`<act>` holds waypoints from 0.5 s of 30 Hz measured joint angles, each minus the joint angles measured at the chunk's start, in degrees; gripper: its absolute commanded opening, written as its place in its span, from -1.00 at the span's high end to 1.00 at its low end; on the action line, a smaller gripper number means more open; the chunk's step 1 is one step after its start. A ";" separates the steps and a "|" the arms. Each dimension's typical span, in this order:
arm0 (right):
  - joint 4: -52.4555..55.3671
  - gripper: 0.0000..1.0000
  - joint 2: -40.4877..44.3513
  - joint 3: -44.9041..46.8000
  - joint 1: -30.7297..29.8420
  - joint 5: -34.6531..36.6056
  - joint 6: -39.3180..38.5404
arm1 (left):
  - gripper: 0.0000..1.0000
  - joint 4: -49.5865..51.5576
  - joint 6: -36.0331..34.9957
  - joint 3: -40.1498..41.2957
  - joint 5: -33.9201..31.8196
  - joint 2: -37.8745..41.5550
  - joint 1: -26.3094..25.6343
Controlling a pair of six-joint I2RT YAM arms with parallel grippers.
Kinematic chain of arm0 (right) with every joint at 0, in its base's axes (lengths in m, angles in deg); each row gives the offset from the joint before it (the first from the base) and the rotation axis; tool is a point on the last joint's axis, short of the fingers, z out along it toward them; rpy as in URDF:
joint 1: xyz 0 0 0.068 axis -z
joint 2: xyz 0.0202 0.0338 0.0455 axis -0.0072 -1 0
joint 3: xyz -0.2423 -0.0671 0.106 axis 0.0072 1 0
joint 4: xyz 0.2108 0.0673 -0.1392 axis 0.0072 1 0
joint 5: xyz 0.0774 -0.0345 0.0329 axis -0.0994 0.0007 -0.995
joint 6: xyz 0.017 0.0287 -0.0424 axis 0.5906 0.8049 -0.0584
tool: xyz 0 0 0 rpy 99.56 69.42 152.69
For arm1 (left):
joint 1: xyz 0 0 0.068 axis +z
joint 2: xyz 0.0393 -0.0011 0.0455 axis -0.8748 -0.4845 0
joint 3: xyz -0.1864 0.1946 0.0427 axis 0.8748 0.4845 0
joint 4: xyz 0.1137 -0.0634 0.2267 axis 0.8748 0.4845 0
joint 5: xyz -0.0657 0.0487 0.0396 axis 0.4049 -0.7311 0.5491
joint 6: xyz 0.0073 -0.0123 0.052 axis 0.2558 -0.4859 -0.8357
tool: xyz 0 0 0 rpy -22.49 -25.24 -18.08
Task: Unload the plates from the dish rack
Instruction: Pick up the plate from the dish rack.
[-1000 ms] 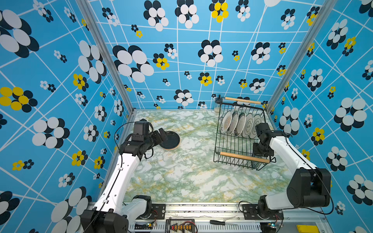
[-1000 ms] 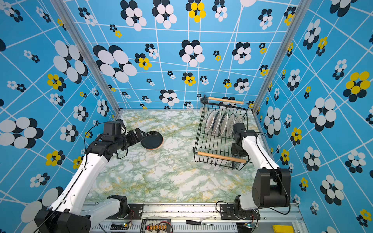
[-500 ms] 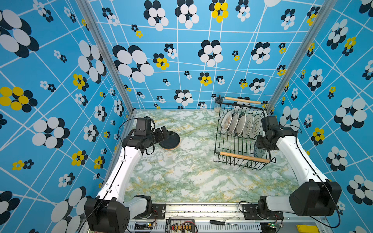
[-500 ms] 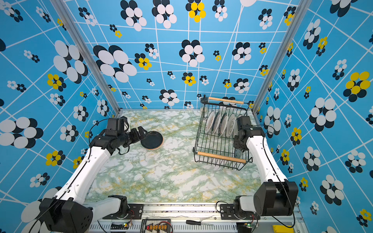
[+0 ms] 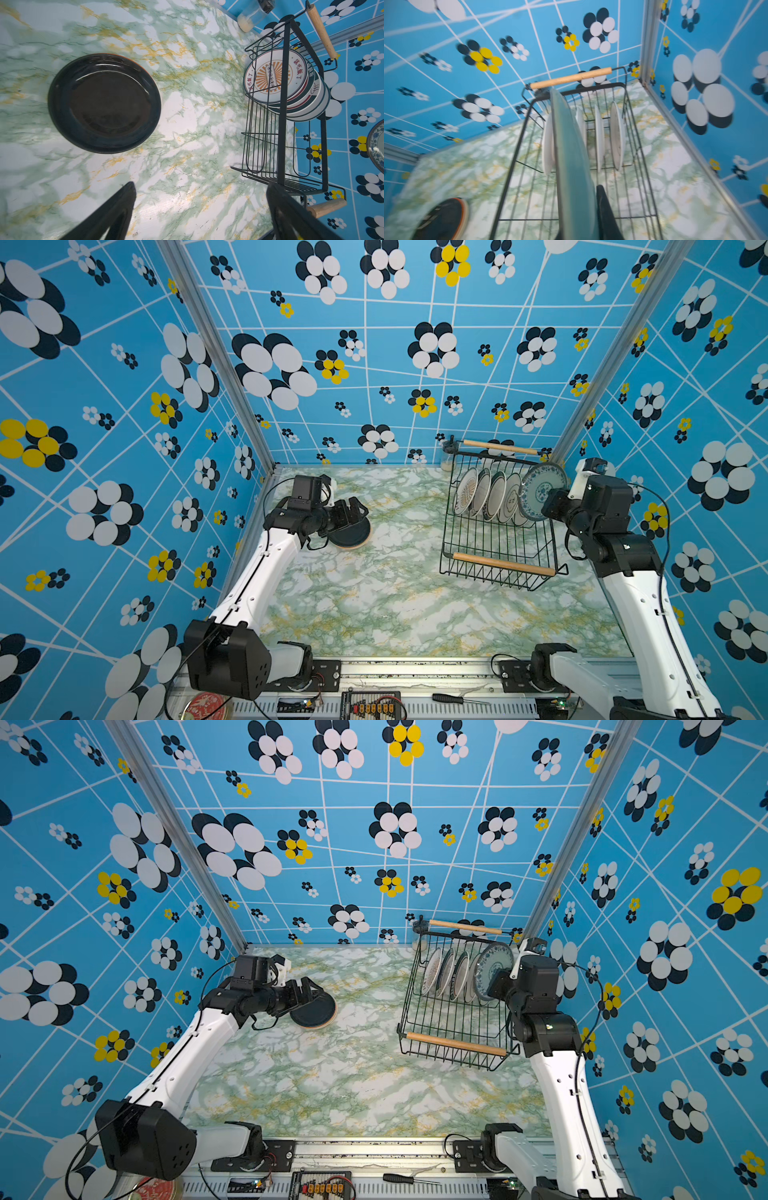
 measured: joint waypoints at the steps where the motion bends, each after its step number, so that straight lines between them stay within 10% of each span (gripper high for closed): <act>1: -2.78 0.83 -0.02 0.94 0.00 -2.69 2.05 | -0.98 -0.37 0.15 -0.61 0.59 -0.70 -0.68; 15: -30.60 0.80 -13.03 11.80 -10.84 -28.65 31.54 | -0.98 -7.54 5.53 -10.01 5.46 -10.58 -12.39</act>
